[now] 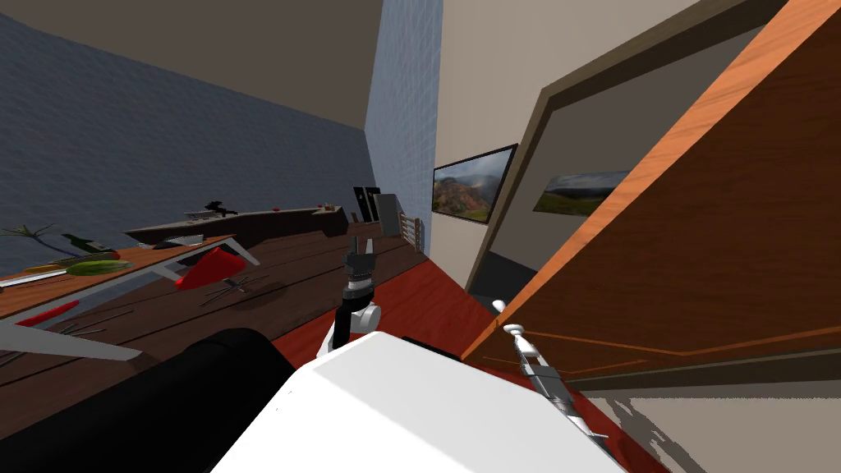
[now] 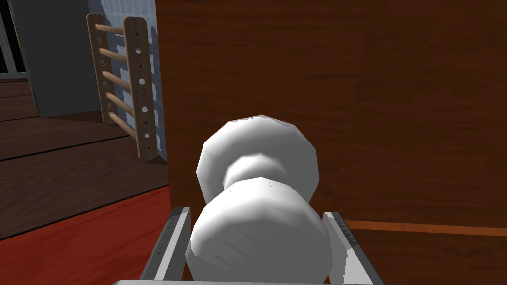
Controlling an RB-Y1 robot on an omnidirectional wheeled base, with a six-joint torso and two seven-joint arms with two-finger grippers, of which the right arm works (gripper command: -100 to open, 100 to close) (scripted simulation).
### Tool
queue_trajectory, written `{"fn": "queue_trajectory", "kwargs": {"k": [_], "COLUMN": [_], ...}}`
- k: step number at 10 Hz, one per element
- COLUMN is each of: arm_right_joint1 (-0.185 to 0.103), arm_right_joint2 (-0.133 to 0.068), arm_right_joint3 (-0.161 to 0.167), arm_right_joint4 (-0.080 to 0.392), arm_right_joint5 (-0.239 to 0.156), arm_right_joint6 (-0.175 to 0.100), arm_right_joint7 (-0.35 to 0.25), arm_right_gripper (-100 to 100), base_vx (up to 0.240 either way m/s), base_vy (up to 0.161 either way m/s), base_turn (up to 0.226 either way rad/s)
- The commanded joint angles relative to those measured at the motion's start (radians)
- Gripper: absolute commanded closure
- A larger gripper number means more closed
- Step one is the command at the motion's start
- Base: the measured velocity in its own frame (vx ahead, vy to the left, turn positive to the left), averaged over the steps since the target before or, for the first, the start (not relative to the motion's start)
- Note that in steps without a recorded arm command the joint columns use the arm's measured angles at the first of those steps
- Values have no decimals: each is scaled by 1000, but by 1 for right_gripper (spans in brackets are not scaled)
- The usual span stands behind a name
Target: Pull the door open
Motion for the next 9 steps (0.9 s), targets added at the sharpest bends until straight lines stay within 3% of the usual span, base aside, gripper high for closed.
{"fn": "queue_trajectory", "kwargs": {"k": [1, 9], "arm_right_joint1": [0, -5], "arm_right_joint2": [0, 1], "arm_right_joint3": [0, 18], "arm_right_joint4": [0, 41], "arm_right_joint5": [0, -4], "arm_right_joint6": [0, -41], "arm_right_joint7": [0, -16], "arm_right_gripper": [100, 100], "base_vx": [-81, -198], "base_vy": [-30, -85], "base_turn": [28, 169]}}
